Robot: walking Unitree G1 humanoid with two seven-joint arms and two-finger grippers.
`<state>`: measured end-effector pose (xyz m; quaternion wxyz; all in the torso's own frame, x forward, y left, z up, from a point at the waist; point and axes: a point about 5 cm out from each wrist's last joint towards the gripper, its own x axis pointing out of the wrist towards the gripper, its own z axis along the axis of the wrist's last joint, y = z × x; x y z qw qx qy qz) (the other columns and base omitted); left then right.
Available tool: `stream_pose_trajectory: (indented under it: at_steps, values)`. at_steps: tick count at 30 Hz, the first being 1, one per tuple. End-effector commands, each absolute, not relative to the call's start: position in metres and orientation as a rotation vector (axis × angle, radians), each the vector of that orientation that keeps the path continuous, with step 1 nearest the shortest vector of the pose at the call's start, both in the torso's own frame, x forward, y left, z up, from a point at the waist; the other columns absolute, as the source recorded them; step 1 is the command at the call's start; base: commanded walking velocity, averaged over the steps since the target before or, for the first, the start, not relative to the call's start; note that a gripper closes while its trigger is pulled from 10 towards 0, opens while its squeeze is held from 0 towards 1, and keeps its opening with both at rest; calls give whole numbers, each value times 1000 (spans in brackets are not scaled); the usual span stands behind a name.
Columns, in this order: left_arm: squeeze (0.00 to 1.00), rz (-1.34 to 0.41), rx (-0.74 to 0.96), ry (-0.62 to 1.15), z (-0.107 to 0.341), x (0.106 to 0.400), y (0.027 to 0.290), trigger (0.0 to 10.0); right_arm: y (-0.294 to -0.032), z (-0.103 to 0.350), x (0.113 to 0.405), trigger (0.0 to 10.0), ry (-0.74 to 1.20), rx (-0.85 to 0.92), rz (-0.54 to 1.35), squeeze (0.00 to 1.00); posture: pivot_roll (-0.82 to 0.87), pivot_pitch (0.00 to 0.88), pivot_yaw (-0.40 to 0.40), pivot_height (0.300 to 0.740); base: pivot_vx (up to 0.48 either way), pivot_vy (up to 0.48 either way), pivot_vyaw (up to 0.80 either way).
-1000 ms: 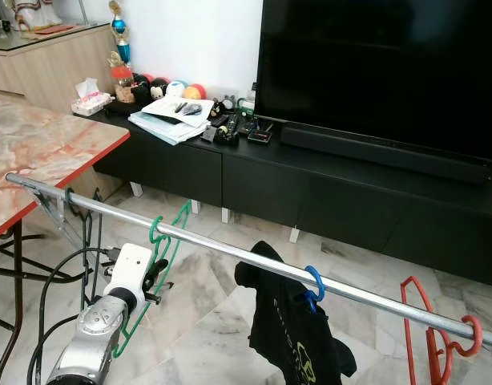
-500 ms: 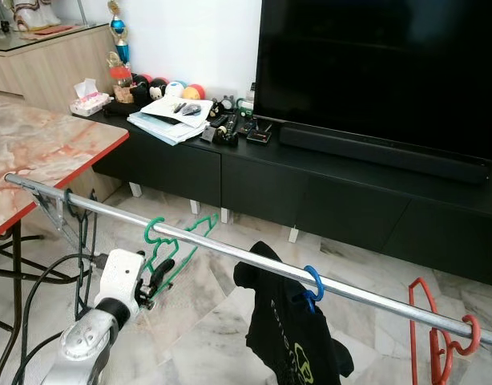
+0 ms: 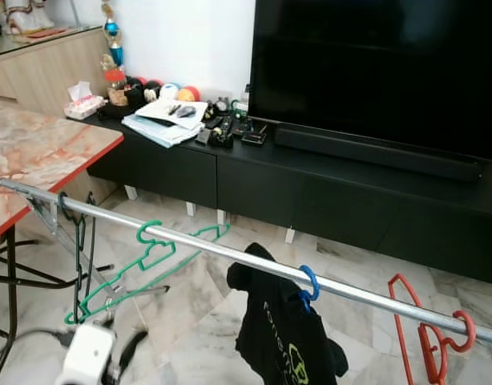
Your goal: Hang hanger
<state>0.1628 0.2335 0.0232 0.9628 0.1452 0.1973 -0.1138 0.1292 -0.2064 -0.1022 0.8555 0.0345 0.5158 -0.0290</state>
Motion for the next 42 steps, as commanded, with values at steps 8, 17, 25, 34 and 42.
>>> stream_pose_trajectory:
  at_steps: [8,17,25,34,42]
  values:
    - [0,83,87,883,-74,135,244,10000,-204,-102,130,10000,1088,78,-66,0,68,0,-6,740,0,0,0]
    - [0,111,66,1056,-93,121,236,10000,-205,-102,131,10000,1075,93,-95,0,35,0,-3,740,0,0,0]
    - [0,100,73,1030,-94,135,230,10000,-207,-102,132,10000,1081,73,-82,0,30,0,-6,740,-182,0,0]
    - [0,99,96,1087,-94,131,243,10000,-208,-101,132,10000,1083,71,-88,0,32,0,-11,740,-318,0,0]
    - [0,104,104,1116,-94,133,241,10000,-208,-102,131,10000,1088,76,-89,0,35,0,-11,740,-316,0,0]
